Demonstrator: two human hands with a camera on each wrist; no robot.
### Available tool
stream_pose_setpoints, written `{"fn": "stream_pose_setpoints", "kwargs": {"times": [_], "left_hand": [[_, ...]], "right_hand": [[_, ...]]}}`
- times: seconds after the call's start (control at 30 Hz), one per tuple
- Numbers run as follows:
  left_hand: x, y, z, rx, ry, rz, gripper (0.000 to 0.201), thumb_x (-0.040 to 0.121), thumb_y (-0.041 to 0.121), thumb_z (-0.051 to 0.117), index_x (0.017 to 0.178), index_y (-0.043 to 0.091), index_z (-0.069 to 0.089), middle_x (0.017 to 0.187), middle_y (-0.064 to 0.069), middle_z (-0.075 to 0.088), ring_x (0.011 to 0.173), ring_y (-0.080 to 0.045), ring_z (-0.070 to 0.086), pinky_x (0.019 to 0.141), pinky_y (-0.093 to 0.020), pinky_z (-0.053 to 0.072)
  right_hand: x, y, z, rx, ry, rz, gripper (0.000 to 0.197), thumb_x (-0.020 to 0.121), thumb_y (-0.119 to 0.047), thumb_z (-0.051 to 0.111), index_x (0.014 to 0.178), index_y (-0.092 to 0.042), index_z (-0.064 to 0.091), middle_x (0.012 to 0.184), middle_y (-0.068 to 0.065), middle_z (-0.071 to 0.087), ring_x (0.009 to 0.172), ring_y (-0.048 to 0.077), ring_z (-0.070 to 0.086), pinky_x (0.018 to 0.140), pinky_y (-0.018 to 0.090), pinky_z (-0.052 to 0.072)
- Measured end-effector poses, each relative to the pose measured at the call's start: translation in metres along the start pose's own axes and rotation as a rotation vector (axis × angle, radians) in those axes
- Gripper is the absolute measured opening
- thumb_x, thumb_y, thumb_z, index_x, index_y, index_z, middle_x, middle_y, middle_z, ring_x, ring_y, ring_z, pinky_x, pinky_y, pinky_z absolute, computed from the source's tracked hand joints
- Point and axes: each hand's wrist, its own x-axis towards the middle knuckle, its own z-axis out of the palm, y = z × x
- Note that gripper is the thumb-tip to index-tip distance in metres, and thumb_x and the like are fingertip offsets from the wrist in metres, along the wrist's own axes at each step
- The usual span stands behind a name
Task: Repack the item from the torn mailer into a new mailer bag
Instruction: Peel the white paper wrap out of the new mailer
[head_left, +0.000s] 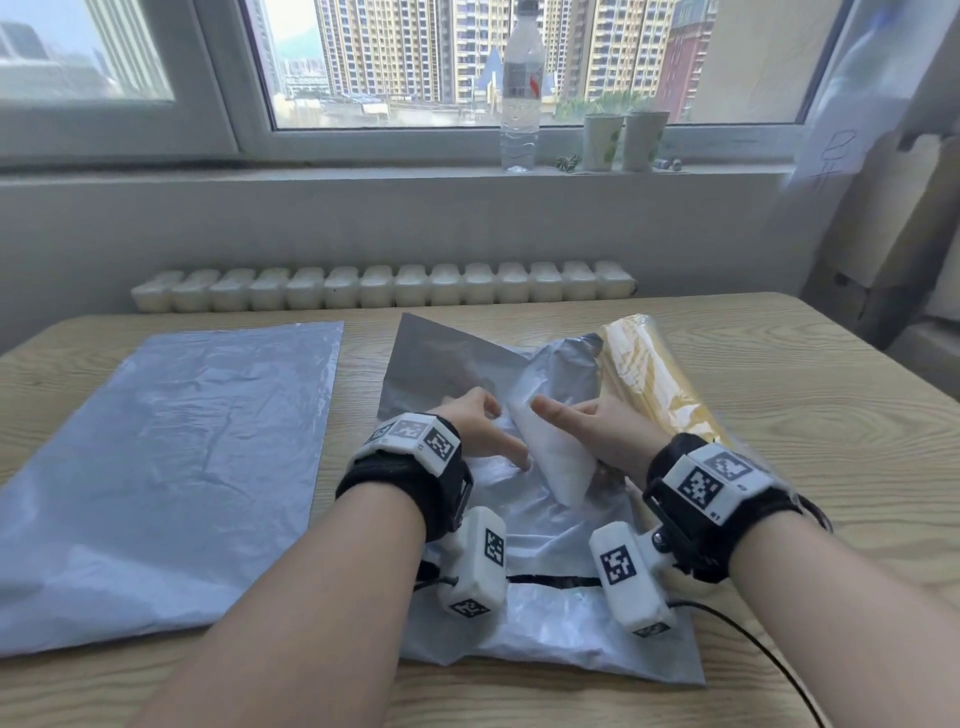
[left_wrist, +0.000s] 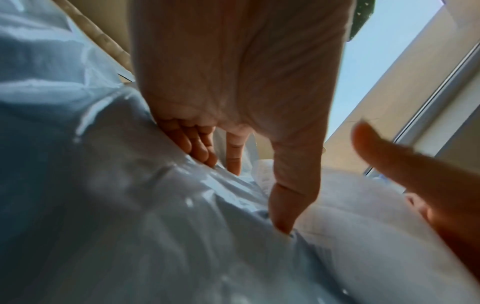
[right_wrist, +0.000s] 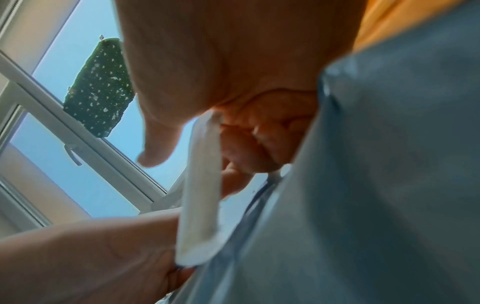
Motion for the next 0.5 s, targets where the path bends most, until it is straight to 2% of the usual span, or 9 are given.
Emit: {"fn": "stream_pose_setpoints", "kwargs": {"times": [0.1,0.17,0.3,0.4,0.5], "left_hand": [[-0.003,0.003,0.003,-0.002,0.0,0.001,0.104,0.044,0.057,0.078,0.137,0.033,0.036,0.139,-0.005,0.038,0.12,-0.024,0.045,0.098,-0.038,0.042],[-0.004,0.002,0.003,-0.004,0.004,-0.004,0.101,0.051,0.056,0.08,0.138,0.032,0.036,0.139,-0.007,0.036,0.122,-0.024,0.044,0.1,-0.038,0.04],[-0.003,0.0,0.009,-0.014,0.042,-0.02,0.092,0.061,0.055,0.079,0.138,0.032,0.036,0.139,-0.009,0.033,0.125,-0.026,0.041,0.105,-0.039,0.037],[-0.003,0.001,0.013,-0.003,0.077,-0.03,0.091,0.059,0.06,0.078,0.136,0.034,0.037,0.136,-0.009,0.033,0.126,-0.029,0.041,0.107,-0.045,0.037],[-0.003,0.001,0.015,0.004,0.08,-0.034,0.092,0.058,0.061,0.078,0.135,0.035,0.036,0.136,-0.007,0.032,0.127,-0.029,0.041,0.107,-0.046,0.038]], "right_hand": [[-0.009,-0.006,-0.004,-0.042,-0.145,0.03,0.036,0.071,-0.048,0.077,0.065,-0.015,0.064,0.053,0.001,0.057,0.041,0.011,0.051,0.043,0.022,0.039],[-0.012,-0.006,-0.005,-0.056,-0.176,0.029,0.02,0.07,-0.031,0.082,0.075,-0.016,0.071,0.063,0.004,0.063,0.044,0.009,0.053,0.042,0.02,0.039],[-0.01,-0.003,-0.005,0.046,-0.003,0.009,0.023,0.071,-0.012,0.08,0.092,-0.007,0.074,0.072,0.003,0.065,0.057,0.011,0.056,0.045,0.016,0.041],[-0.008,-0.002,-0.006,0.098,0.1,-0.005,0.023,0.071,-0.01,0.079,0.092,-0.005,0.074,0.074,0.004,0.066,0.062,0.013,0.057,0.055,0.022,0.043],[-0.006,0.001,-0.005,0.173,0.146,-0.021,0.028,0.073,-0.005,0.077,0.1,-0.003,0.071,0.092,0.012,0.071,0.08,0.021,0.065,0.076,0.034,0.052]]}}
